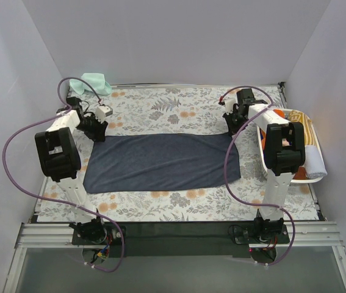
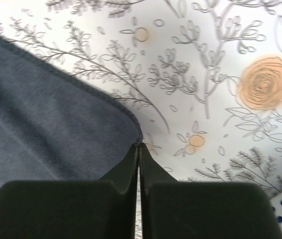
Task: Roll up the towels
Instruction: Flatten the towel
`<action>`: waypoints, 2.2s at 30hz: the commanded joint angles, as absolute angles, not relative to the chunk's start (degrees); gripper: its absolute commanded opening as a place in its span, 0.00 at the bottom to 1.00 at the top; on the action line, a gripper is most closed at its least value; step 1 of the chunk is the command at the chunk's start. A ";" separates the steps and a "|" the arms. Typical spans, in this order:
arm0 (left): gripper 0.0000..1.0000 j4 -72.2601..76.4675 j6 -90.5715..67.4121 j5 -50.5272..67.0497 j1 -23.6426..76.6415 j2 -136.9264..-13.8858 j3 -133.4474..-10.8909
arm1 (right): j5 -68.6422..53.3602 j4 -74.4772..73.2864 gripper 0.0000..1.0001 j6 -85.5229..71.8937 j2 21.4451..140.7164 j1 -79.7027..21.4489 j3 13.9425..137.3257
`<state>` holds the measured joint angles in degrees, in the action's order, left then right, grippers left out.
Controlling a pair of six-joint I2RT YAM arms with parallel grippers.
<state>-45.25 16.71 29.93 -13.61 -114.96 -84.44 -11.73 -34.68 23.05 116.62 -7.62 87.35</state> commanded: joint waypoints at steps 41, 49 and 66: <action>0.37 -42.44 9.93 23.72 -13.80 -116.47 -98.61 | -6.14 -38.39 0.49 19.77 118.22 -7.21 98.18; 0.36 -51.15 16.43 27.60 -13.71 -101.27 -84.13 | -15.99 -47.98 0.22 24.52 104.78 -7.64 87.55; 0.36 -45.62 13.98 30.59 -13.62 -93.25 -61.43 | -19.25 -53.79 0.29 24.08 106.34 -9.58 73.30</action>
